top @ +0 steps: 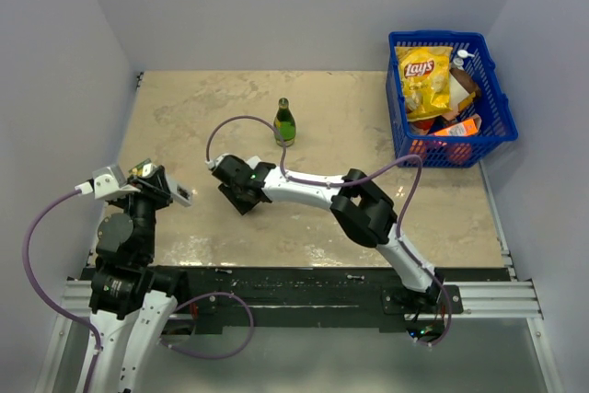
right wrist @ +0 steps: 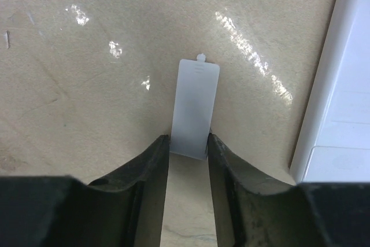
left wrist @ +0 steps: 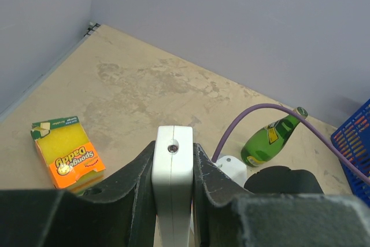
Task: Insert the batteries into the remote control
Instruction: Move the battery cover to the center of the board.
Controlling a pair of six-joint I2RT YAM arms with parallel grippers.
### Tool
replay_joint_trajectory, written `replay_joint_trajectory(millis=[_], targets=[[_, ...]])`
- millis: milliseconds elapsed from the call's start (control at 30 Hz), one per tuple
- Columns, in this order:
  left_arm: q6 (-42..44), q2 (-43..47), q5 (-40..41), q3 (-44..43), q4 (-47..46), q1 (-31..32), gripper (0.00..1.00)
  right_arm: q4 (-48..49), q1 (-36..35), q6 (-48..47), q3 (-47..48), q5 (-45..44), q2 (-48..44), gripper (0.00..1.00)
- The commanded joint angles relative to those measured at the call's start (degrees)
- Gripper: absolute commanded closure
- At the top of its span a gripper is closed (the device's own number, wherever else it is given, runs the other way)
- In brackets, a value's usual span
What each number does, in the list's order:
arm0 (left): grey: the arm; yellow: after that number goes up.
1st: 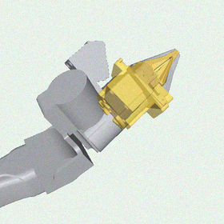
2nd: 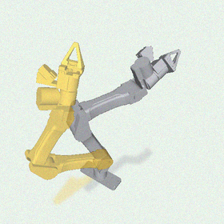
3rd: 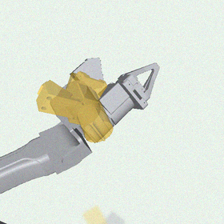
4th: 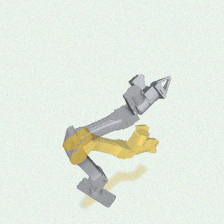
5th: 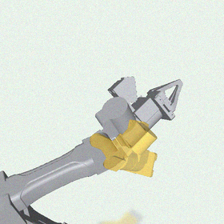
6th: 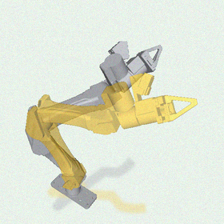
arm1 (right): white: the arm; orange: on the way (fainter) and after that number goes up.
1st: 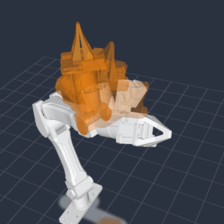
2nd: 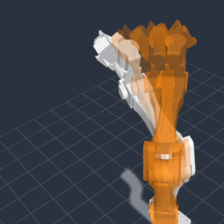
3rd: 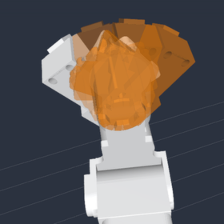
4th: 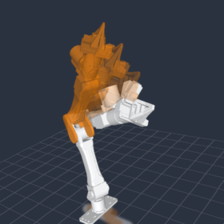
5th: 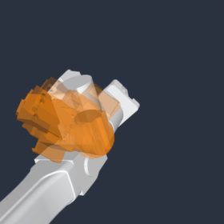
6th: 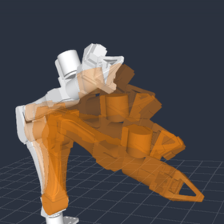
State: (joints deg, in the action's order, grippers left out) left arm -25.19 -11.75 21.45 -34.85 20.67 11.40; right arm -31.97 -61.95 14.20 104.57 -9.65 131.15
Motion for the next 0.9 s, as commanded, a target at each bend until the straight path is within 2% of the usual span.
replay_joint_trajectory(millis=[0,100,200,500,633,767,867], targets=[[1.5,0.5,0.3,0.0,-2.7,0.1,1.00,-4.6,-1.0,-1.4,1.6,-3.0,3.8,0.69],[1.6,0.4,0.4,0.0,-2.5,0.1,1.00,-6.8,-1.5,-1.9,1.8,-3.4,4.0,0.77],[1.6,0.3,0.3,0.0,-2.6,0.1,1.00,-7.1,-1.8,-2.8,-2.3,-2.0,0.2,0.79],[1.5,0.4,-0.5,0.2,-2.9,0.1,1.00,-8.7,-1.8,-4.9,-25.5,6.6,-18.6,0.78],[1.4,0.3,-0.8,0.2,-3.1,0.1,1.00,-8.6,-1.4,-4.9,-32.3,6.8,-22.2,0.67],[1.3,0.1,-1.1,0.2,-3.0,0.1,1.00,-9.0,-1.1,-4.6,-32.2,5.4,-21.6,0.50],[1.2,0.1,-1.1,0.2,-2.6,0.1,1.00,-8.8,-1.1,-4.8,-30.4,5.1,-20.3,0.45]])
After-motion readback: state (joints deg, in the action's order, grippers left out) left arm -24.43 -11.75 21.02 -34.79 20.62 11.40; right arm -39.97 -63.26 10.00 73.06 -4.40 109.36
